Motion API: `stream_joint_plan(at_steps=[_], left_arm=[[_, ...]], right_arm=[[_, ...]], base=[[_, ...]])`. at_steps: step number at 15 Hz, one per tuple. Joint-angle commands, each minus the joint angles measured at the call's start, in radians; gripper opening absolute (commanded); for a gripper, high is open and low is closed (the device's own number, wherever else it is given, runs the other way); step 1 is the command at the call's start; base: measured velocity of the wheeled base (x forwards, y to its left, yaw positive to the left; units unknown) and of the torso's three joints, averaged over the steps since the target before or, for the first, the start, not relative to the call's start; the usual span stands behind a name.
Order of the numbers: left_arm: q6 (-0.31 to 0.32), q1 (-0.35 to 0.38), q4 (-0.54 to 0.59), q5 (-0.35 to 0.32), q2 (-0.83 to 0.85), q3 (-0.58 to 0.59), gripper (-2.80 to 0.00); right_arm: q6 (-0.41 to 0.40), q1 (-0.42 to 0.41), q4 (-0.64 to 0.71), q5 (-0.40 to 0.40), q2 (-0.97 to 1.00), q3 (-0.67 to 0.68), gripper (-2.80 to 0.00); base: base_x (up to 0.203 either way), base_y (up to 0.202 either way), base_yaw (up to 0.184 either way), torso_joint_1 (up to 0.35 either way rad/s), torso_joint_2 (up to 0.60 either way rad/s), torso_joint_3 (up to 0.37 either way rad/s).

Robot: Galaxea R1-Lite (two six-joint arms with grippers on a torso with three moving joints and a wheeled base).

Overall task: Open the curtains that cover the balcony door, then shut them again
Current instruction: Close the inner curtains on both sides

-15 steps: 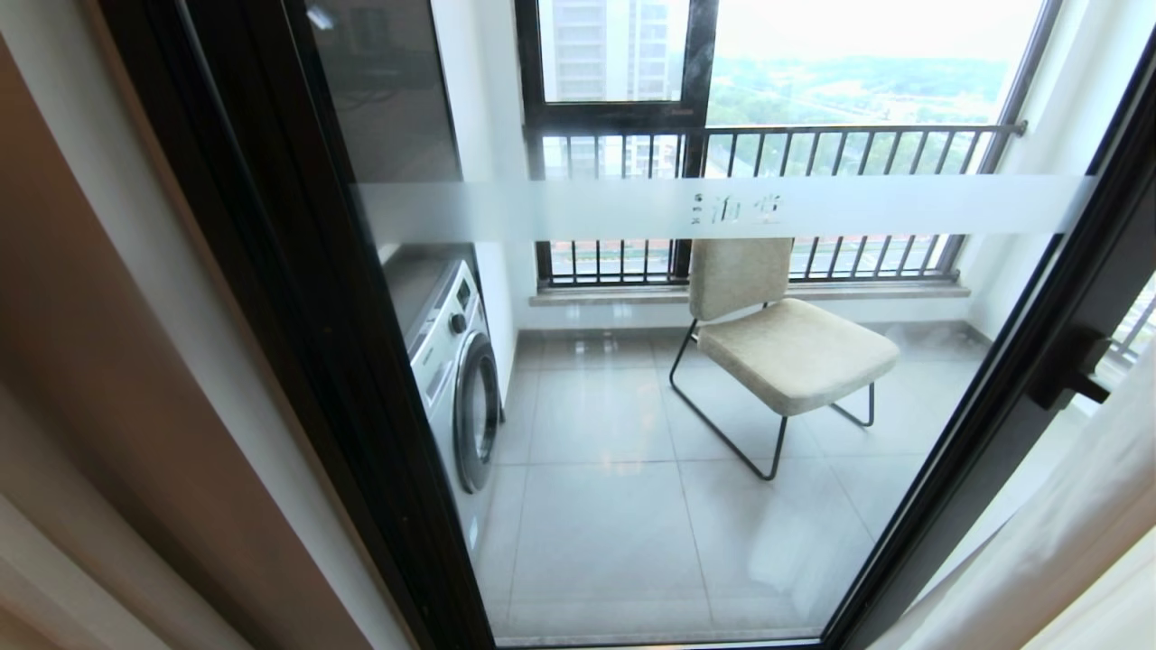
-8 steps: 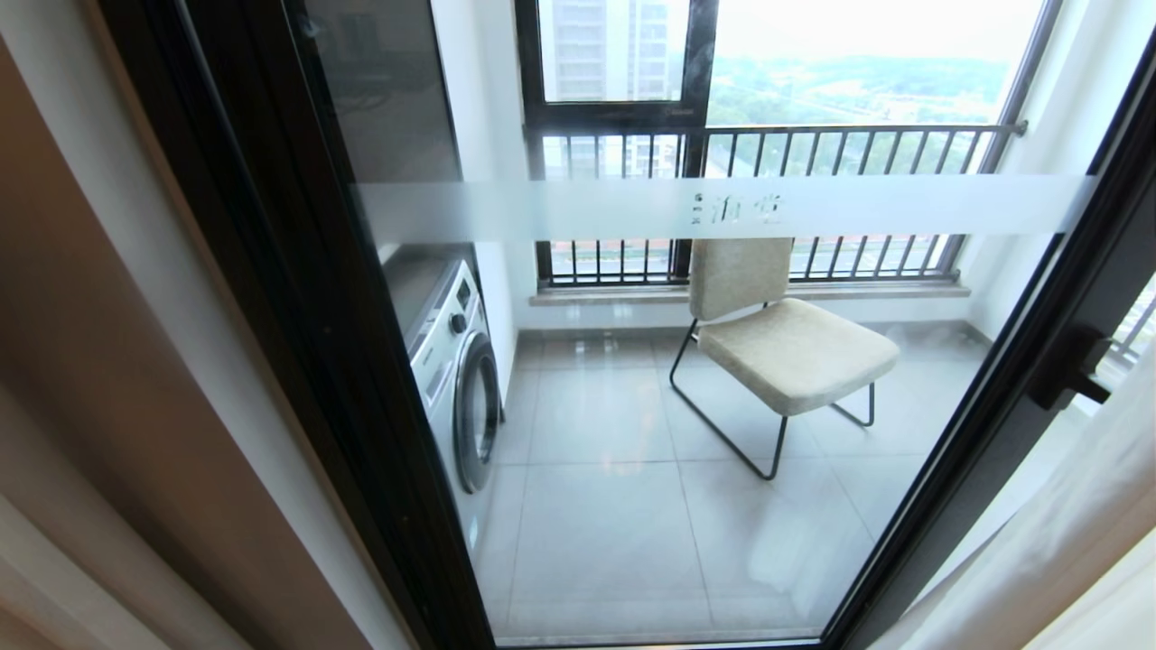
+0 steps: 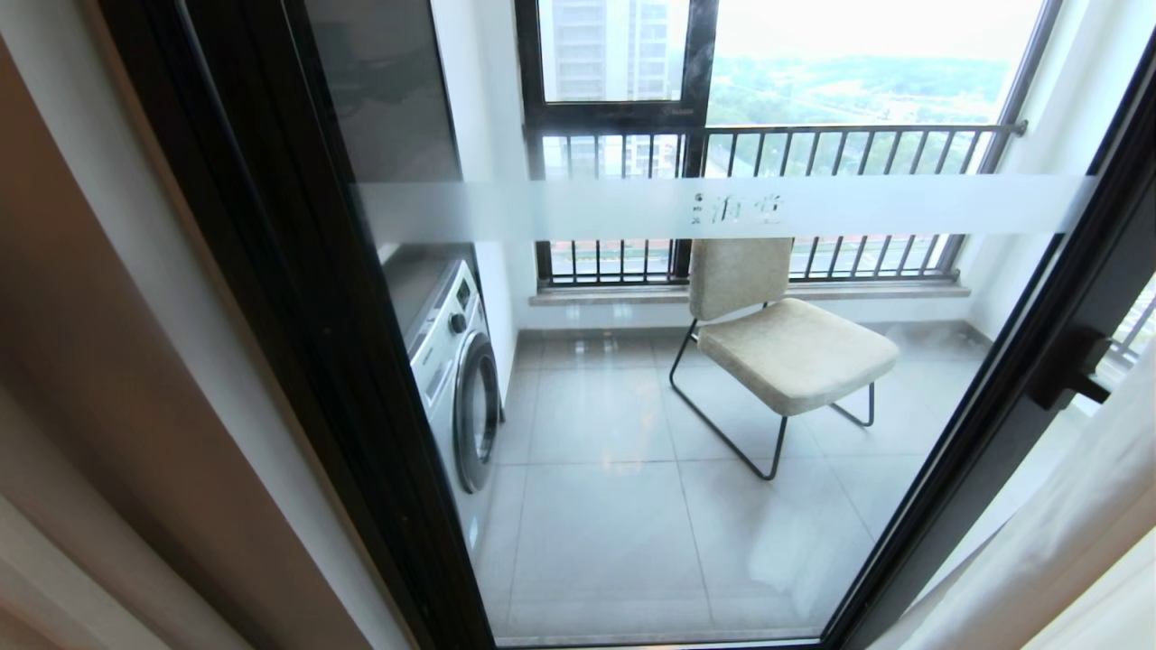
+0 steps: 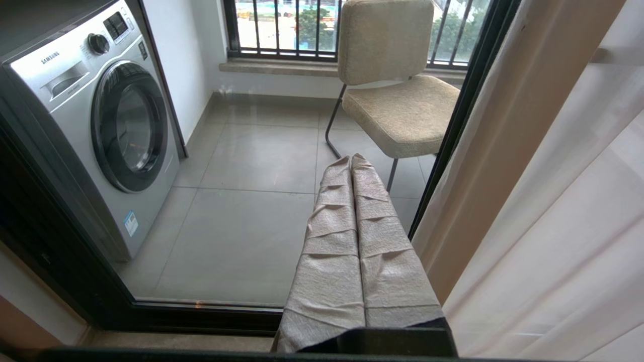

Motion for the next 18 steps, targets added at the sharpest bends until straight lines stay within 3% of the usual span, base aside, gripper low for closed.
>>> stream_joint_plan(at_steps=[1,5,13,18], left_arm=[[-0.001,0.022,-0.081,-0.040,0.095,-0.006,0.00],[-0.002,0.022,-0.235,-0.087,0.187,-0.011,0.00],[-0.004,0.020,-0.362,-0.199,0.288,-0.047,0.00],[-0.003,0.013,-0.409,-0.209,0.311,-0.046,0.00]], right_arm=[[-0.001,0.000,0.000,0.000,0.001,0.000,-2.80],[-0.001,0.000,0.000,0.000,0.001,0.000,-2.80],[-0.001,0.000,0.000,0.000,0.001,0.000,-2.80],[-0.001,0.001,0.000,0.000,0.001,0.000,-2.80]], base=[[0.000,0.000,0.000,0.000,0.00,0.000],[0.000,0.000,0.000,0.000,0.00,0.000],[0.000,0.000,0.000,0.000,0.00,0.000],[0.000,0.000,0.000,0.000,0.00,0.000]])
